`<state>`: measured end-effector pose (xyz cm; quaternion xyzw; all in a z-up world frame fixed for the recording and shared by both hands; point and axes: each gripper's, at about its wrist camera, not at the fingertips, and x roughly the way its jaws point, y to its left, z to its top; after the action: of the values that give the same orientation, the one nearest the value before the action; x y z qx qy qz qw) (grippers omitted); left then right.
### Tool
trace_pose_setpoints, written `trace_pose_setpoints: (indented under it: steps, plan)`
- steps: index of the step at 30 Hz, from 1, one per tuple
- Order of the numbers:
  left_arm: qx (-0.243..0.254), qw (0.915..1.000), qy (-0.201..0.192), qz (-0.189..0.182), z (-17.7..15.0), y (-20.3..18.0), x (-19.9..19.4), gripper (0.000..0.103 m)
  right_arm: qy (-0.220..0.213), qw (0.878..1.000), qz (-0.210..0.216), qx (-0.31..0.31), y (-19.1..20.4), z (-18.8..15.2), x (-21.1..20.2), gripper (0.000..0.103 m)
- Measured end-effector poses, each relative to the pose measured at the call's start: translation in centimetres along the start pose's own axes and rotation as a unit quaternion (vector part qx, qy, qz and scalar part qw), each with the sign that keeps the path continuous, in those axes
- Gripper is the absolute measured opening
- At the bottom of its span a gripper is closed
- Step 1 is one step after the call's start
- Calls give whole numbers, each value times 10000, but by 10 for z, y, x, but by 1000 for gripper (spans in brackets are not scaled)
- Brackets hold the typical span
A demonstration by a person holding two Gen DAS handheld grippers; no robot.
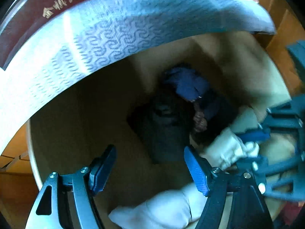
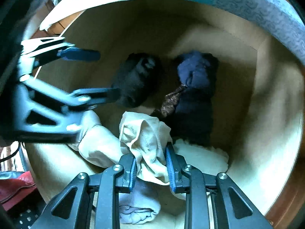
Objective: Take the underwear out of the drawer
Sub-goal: 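Grasp the black sock with the left tool while the right tool lifts the cream garment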
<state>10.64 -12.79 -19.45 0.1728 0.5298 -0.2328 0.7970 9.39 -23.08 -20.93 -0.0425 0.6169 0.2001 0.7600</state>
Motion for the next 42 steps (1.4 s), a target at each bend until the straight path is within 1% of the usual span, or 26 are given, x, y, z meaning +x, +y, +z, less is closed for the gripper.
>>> trace_pose_setpoints:
  steps: [1,2,4,7,9,11,15,16,17,18,19,20,22,23,25,28,29,32,34,37,40,42]
  plan:
    - [-89,9999,21,-75,2,1,3,75,12,10000,16,2,2,0,0,27]
    - [-164,9997,-40,-156,5,2,5,75,5,10000,21,9,3,0,-1,27]
    - [-260,9996,119,-90,13,2,14,75,-6,10000,49,3,4,0,-2,27]
    - [-423,9987,101,-260,24,3,21,75,-22,10000,77,9,10,-1,-3,27]
    - [-581,9977,185,-306,29,5,30,75,-28,9999,100,11,12,-1,-3,27]
    - [-686,9966,301,-349,30,7,40,75,-21,9999,100,0,11,-2,-7,27]
    - [-655,9967,257,-394,23,8,50,76,-2,9999,161,-21,0,-1,-10,27]
    - [-714,9961,246,-459,22,10,52,72,6,9998,205,-24,-3,0,-10,27]
    - [-791,9946,247,-626,21,14,55,64,4,9998,222,-22,-8,2,-10,27]
    - [-898,9924,292,-788,19,19,58,62,-3,9997,231,-22,-8,1,-11,27]
    - [-977,9910,328,-854,17,23,60,58,-2,9997,238,-25,-18,5,-17,27]
    - [-1037,9894,337,-964,14,27,61,54,-1,9997,233,-21,-18,5,-18,27]
    - [-1117,9874,355,-1063,12,32,64,48,-8,9997,242,-21,-19,4,-18,27]
    - [-1135,9872,380,-1052,9,35,63,45,-15,9997,250,-21,-21,4,-18,27]
    - [-1037,9896,394,-917,6,31,59,41,-19,9997,258,-20,-21,3,-20,27]
    - [-936,9922,426,-708,-5,31,59,40,31,9996,279,-38,-24,4,-21,27]
    - [-896,9927,424,-687,-11,30,58,37,41,9996,277,-40,-24,6,-21,27]
    - [-684,9956,380,-507,-21,21,59,37,71,9996,282,-49,-25,7,-23,27]
    - [-610,9964,324,-488,-21,14,63,37,82,9996,267,-40,-26,6,-21,27]
    - [-632,9963,275,-512,-22,10,67,37,15,9995,305,-15,-29,5,-24,27]
    - [-621,9965,292,-476,-34,13,66,37,-101,9995,294,11,-35,2,-29,27]
    - [-617,9964,343,-474,-18,-8,68,37,-153,9995,281,28,-28,0,-29,27]
